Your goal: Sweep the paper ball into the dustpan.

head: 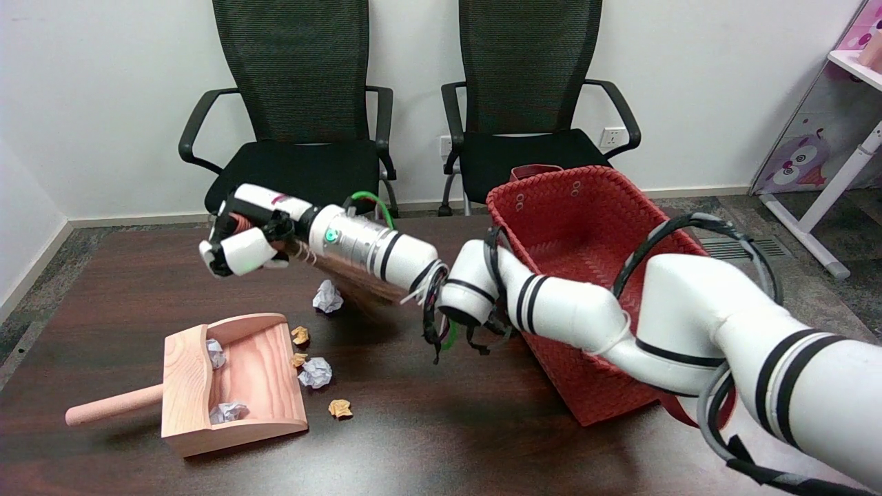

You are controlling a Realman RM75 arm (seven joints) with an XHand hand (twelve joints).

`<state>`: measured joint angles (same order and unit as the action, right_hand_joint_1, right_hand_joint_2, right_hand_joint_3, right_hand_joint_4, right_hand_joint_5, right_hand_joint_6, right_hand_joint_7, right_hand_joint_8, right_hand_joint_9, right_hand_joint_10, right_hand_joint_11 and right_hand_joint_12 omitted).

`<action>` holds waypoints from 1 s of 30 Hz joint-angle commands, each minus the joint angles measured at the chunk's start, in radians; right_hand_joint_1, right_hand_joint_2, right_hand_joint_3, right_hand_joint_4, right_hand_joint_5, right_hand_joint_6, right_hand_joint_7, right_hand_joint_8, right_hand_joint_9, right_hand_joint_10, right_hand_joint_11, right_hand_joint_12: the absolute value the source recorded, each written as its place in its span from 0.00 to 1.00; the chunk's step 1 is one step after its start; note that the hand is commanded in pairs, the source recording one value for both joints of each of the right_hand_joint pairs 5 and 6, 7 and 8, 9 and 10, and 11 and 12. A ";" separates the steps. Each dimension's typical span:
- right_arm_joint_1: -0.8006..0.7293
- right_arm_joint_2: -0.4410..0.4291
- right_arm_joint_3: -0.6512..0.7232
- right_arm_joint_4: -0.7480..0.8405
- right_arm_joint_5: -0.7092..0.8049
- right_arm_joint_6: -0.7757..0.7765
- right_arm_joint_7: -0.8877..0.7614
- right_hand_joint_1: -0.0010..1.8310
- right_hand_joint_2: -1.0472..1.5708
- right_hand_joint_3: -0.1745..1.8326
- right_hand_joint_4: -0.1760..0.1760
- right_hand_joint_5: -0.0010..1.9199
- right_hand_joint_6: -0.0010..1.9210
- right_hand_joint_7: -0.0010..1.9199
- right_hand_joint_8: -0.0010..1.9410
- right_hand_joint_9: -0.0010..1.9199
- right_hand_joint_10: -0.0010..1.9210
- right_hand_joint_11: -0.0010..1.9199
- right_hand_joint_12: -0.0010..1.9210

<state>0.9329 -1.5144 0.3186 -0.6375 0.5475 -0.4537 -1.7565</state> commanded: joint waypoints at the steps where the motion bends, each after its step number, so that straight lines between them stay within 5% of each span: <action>1: -0.055 -0.121 -0.038 0.140 -0.009 0.059 0.116 0.41 0.58 0.88 0.53 1.00 1.00 1.00 0.99 1.00 1.00 1.00 1.00; 6: -0.058 -0.106 -0.041 0.090 0.000 0.089 0.279 0.42 0.57 0.87 0.53 1.00 1.00 1.00 0.99 1.00 1.00 1.00 1.00; 19: -0.086 -0.066 0.002 0.012 -0.002 -0.040 1.024 0.42 0.58 0.83 0.52 1.00 1.00 1.00 0.99 1.00 1.00 1.00 1.00; 30: -0.094 -0.065 0.146 -0.012 0.001 -0.142 1.281 0.42 0.55 0.84 0.52 1.00 1.00 1.00 0.99 1.00 1.00 1.00 1.00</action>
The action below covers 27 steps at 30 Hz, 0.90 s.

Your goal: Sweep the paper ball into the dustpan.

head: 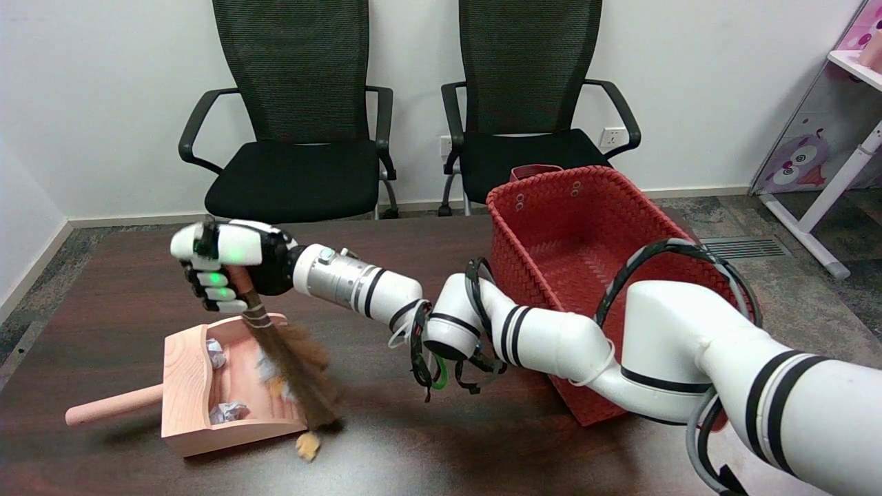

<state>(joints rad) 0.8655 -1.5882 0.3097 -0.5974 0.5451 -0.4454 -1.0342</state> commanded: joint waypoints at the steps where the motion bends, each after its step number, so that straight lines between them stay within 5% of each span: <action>1: -0.026 0.008 0.176 -0.051 0.008 -0.167 0.571 0.42 0.56 0.84 0.52 1.00 1.00 1.00 0.99 1.00 1.00 1.00 1.00; 10: -0.030 0.033 0.212 -0.092 0.081 -0.286 0.625 0.43 0.54 0.84 0.51 1.00 1.00 1.00 0.99 1.00 1.00 1.00 1.00; 17: -0.064 0.146 0.243 -0.286 0.081 -0.272 0.567 0.42 0.53 0.84 0.51 1.00 1.00 1.00 0.99 1.00 1.00 1.00 1.00; 22: -0.107 0.210 0.315 -0.391 0.081 -0.225 0.356 0.41 0.54 0.82 0.50 1.00 1.00 1.00 0.99 1.00 1.00 1.00 1.00; 27: -0.155 0.305 0.387 -0.557 0.081 -0.062 0.013 0.37 0.68 0.77 0.53 1.00 1.00 1.00 0.99 1.00 1.00 1.00 1.00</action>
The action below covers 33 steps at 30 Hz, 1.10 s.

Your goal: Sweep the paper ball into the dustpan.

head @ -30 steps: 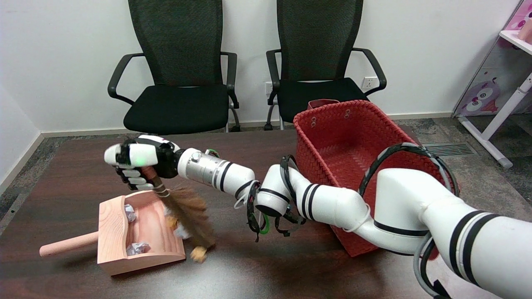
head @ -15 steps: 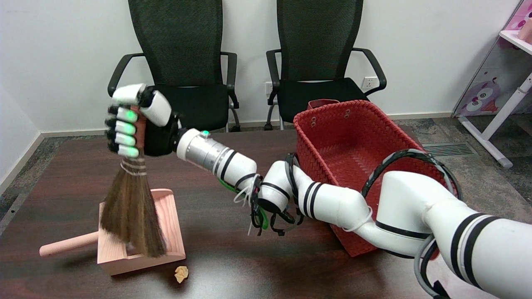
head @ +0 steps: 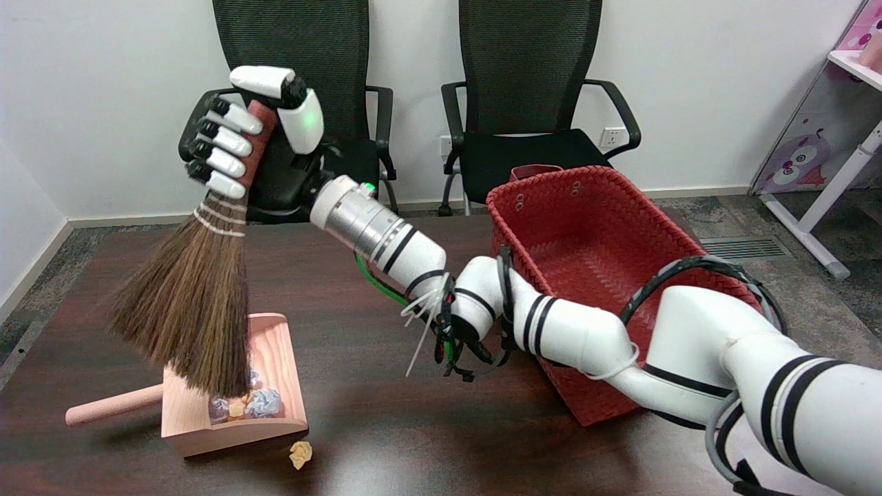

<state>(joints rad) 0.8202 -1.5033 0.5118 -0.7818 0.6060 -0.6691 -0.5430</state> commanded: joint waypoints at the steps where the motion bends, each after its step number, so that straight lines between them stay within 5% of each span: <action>1: -0.118 0.230 0.196 -0.396 0.020 0.185 -0.530 0.37 0.70 0.77 0.54 1.00 1.00 1.00 0.99 1.00 1.00 1.00 1.00; 9: -0.241 0.274 0.381 -0.607 0.092 0.368 -0.917 0.33 0.84 0.77 0.59 1.00 1.00 1.00 0.99 1.00 1.00 1.00 1.00; 18: -0.365 0.306 0.516 -0.725 0.205 0.392 -1.272 0.32 0.92 0.78 0.63 1.00 1.00 1.00 0.99 1.00 1.00 1.00 1.00; 29: -0.580 0.366 0.559 -0.933 0.637 0.118 -1.866 0.33 0.95 0.82 0.66 1.00 1.00 1.00 0.99 1.00 1.00 1.00 1.00; 33: -0.612 0.452 0.547 -0.983 0.709 0.083 -1.936 0.35 0.94 0.81 0.64 1.00 1.00 1.00 0.99 1.00 1.00 1.00 1.00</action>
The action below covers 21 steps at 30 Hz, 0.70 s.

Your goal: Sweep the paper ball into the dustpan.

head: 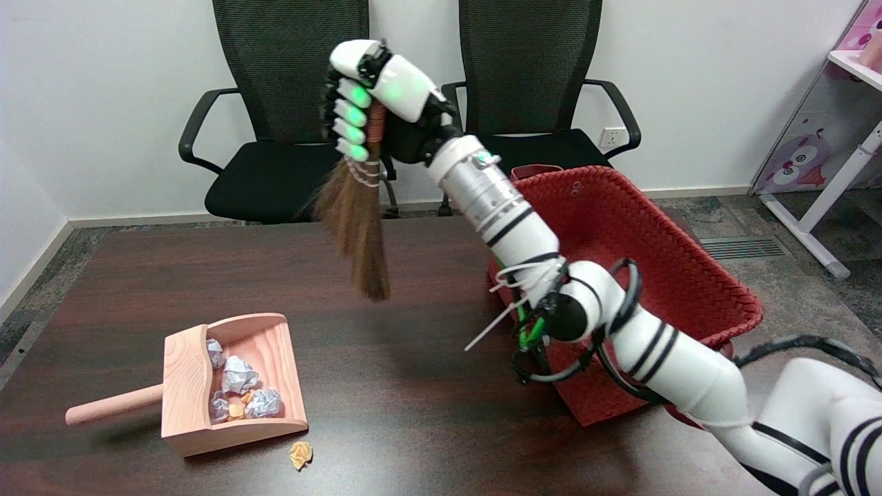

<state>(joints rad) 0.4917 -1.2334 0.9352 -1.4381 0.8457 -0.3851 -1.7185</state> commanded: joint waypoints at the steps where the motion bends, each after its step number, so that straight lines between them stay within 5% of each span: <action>1: -0.293 0.212 0.121 -0.345 0.488 -0.207 -0.761 0.35 0.94 0.81 0.64 1.00 1.00 1.00 0.99 1.00 1.00 1.00 1.00; 7: -0.344 0.338 0.123 -0.391 0.546 -0.277 -0.763 0.36 0.93 0.84 0.63 1.00 1.00 1.00 0.99 1.00 1.00 1.00 1.00; 15: -0.289 0.355 0.105 -0.318 0.613 -0.280 -0.750 0.37 0.91 0.87 0.63 1.00 1.00 1.00 0.99 1.00 1.00 1.00 1.00; 21: -0.192 0.359 -0.035 -0.284 0.803 -0.291 -0.666 0.37 0.91 0.88 0.62 1.00 1.00 1.00 0.99 1.00 1.00 1.00 1.00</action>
<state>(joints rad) 0.2432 -0.9783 1.0305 -1.7186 1.3121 -0.5983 -2.3378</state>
